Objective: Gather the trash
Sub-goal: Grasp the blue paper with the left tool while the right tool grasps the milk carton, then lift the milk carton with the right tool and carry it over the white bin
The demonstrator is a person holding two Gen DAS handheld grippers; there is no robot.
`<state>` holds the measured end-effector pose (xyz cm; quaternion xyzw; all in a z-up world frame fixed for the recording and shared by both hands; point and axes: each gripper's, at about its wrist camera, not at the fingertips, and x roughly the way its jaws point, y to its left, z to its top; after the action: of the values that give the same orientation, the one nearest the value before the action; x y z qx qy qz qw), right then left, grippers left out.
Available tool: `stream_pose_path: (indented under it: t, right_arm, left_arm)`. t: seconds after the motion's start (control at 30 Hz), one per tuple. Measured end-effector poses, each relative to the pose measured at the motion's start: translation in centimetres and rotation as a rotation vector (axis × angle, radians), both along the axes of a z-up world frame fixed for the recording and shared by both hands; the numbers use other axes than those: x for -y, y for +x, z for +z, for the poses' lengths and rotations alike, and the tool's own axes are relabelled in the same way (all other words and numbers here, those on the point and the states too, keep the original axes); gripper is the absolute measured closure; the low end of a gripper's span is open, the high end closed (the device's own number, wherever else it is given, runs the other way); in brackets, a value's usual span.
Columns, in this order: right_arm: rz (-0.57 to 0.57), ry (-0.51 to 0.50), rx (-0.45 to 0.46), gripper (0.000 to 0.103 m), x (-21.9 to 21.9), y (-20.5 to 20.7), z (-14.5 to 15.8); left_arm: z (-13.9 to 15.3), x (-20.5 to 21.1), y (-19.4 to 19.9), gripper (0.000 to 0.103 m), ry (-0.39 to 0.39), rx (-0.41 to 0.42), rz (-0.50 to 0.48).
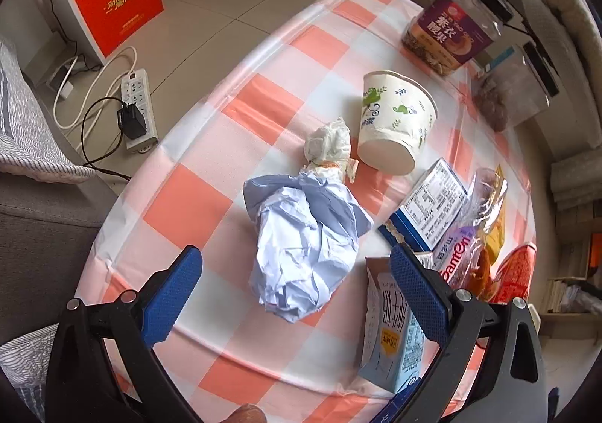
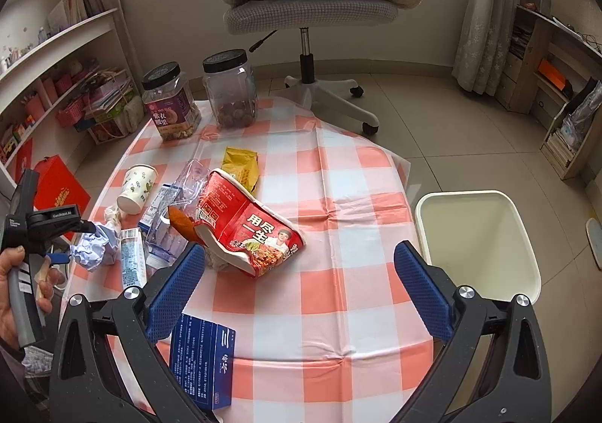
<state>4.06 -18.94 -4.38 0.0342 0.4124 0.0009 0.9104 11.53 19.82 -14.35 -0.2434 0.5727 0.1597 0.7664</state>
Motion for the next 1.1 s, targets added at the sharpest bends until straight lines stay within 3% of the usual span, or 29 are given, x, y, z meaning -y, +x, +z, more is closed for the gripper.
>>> stream_pose_path:
  t: [0.2,0.3,0.33,0.43,0.67,0.8,0.97,1.0,1.03,1.1]
  right_arm:
    - [0.046,0.02,-0.056,0.007,-1.6,1.4,-1.4]
    - [0.083,0.029,-0.077,0.007,-3.3,2.1,-2.1]
    - [0.1,0.029,-0.086,0.007,-4.0,2.2,-2.3]
    - [0.158,0.025,-0.118,0.007,-6.8,2.6,-3.1]
    - [0.324,0.072,-0.258,0.011,-14.7,4.3,-6.3]
    - [0.378,0.084,-0.343,0.017,-18.7,5.2,-8.4]
    - [0.408,0.031,-0.431,0.039,-21.2,5.9,-12.0]
    - [0.413,0.028,-0.449,0.057,-21.4,5.9,-12.5]
    - [0.421,0.022,-0.462,0.069,-21.6,5.9,-13.0]
    - [0.43,0.002,-0.439,0.069,-22.0,5.5,-12.9]
  left_arm:
    - [-3.4,-0.4,1.7,0.01,-0.146,-0.041,0.058]
    - [-4.3,0.1,2.4,0.047,-0.192,-0.074,0.021]
    - [-4.2,0.3,2.3,0.055,-0.194,-0.082,0.014]
    - [-1.5,1.2,2.0,0.058,-0.114,-0.038,-0.031]
    - [7.8,3.5,-0.7,0.057,0.039,0.25,-0.145]
    - [10.0,3.8,-1.6,0.057,0.035,0.309,-0.179]
    - [10.9,2.6,-2.2,0.057,0.075,0.334,-0.159]
    - [10.8,2.4,-2.3,0.057,0.079,0.335,-0.153]
    - [10.8,2.1,-2.4,0.057,0.076,0.334,-0.15]
    - [10.7,1.7,-2.5,0.057,0.07,0.333,-0.148]
